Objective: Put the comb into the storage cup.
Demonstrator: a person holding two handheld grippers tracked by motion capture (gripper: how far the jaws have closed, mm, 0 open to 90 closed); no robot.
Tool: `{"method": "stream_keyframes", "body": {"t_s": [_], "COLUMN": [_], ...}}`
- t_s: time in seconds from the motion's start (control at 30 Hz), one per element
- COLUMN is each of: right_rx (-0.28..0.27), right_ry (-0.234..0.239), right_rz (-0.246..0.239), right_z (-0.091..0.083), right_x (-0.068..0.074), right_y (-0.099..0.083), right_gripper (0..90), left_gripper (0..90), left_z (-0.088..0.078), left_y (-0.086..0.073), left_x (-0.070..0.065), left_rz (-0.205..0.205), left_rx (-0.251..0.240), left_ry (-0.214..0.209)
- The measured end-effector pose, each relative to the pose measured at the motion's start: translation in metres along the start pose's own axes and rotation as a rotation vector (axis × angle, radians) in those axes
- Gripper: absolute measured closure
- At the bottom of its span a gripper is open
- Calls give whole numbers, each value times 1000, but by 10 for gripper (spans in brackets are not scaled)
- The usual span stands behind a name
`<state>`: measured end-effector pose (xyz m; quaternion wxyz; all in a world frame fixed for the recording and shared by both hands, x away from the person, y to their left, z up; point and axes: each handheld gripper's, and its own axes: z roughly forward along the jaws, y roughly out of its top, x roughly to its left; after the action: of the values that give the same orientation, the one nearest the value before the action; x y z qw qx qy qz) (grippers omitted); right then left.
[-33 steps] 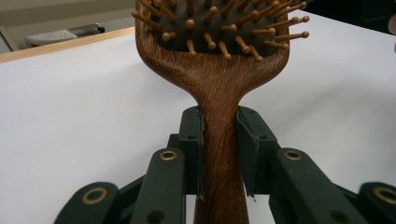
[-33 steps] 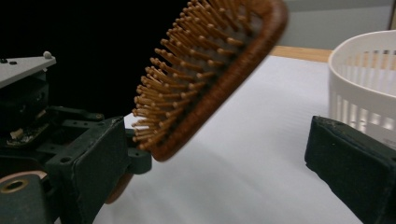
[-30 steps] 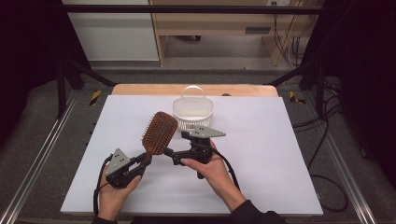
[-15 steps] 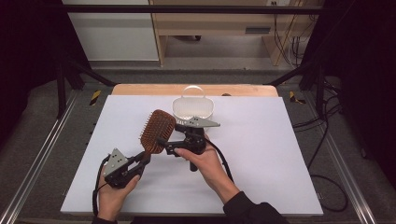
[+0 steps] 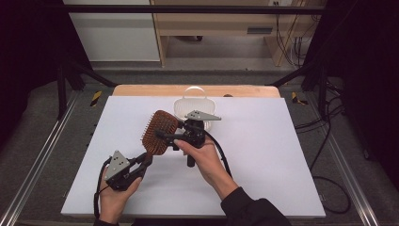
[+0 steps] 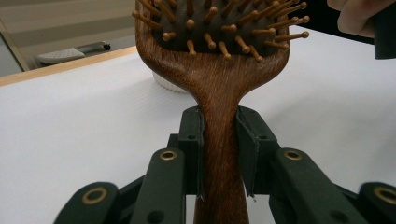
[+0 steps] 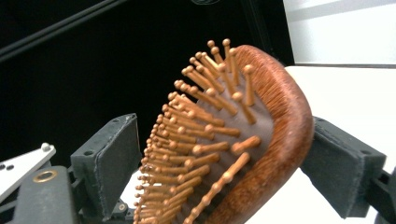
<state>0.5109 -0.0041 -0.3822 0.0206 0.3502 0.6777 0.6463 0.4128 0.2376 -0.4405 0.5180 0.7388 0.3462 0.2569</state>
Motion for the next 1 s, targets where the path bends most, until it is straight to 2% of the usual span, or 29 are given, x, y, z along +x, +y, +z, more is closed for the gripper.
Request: {"method": "stream_keyframes", "body": {"t_s": [0.13, 0.57, 1.0], "right_rx": [-7, -20, -42], "right_ry": [19, 40, 68], "right_rz": [30, 45, 81], "right_z": [1, 0, -1], "right_x": [-1, -2, -2], "right_y": [2, 3, 5], "right_gripper": [197, 280, 380], "left_gripper": [725, 724, 724], "left_z": [0, 1, 0], "left_y": [0, 0, 0], "left_x": [-1, -3, -2], "left_rz": [5, 8, 5], "left_rx": [-2, -11, -21], "left_ry": [-2, -12, -14]}}
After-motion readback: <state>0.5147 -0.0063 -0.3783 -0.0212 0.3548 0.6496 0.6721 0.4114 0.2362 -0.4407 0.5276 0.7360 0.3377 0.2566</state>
